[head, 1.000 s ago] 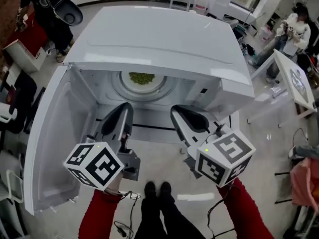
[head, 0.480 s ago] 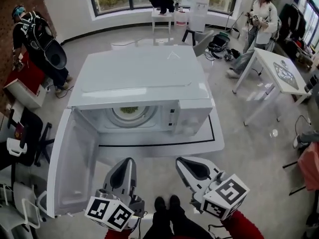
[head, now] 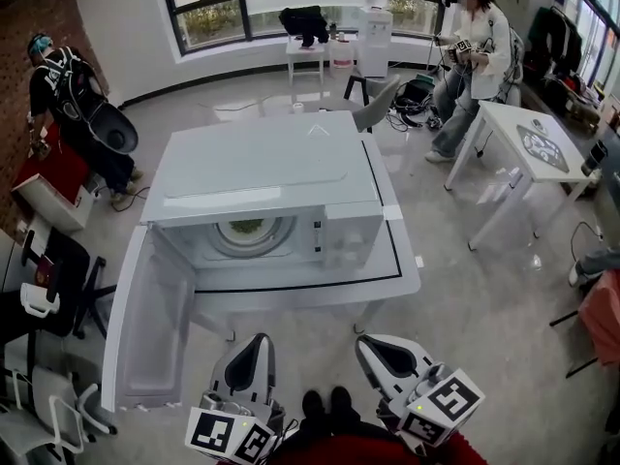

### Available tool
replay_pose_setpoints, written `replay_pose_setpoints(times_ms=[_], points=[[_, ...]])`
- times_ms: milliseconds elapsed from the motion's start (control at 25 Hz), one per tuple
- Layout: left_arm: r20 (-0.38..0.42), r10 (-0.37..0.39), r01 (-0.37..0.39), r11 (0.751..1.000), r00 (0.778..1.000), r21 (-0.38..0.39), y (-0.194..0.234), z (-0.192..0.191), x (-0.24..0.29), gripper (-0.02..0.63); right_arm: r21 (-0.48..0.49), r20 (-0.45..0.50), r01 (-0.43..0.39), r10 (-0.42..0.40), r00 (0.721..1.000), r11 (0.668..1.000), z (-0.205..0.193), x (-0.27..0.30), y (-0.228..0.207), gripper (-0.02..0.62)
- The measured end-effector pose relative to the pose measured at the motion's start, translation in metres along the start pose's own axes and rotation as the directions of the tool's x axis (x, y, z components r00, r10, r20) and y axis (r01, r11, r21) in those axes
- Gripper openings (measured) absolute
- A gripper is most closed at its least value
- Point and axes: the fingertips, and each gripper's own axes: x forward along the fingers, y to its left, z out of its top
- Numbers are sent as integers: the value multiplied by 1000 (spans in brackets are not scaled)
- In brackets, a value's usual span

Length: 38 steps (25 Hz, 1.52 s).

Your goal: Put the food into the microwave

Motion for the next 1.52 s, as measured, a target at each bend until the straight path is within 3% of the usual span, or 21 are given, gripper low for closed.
replay_pose_setpoints(times_ms=[640, 1520], points=[[39, -8, 7, 1000, 999, 14, -5, 10, -16, 8, -120, -2, -9, 8, 1000, 993, -1, -6, 10, 12], [30, -19, 19, 1000, 999, 8, -12, 5, -14, 8, -179, -30, 43, -49, 998, 983, -9, -11, 1, 12]])
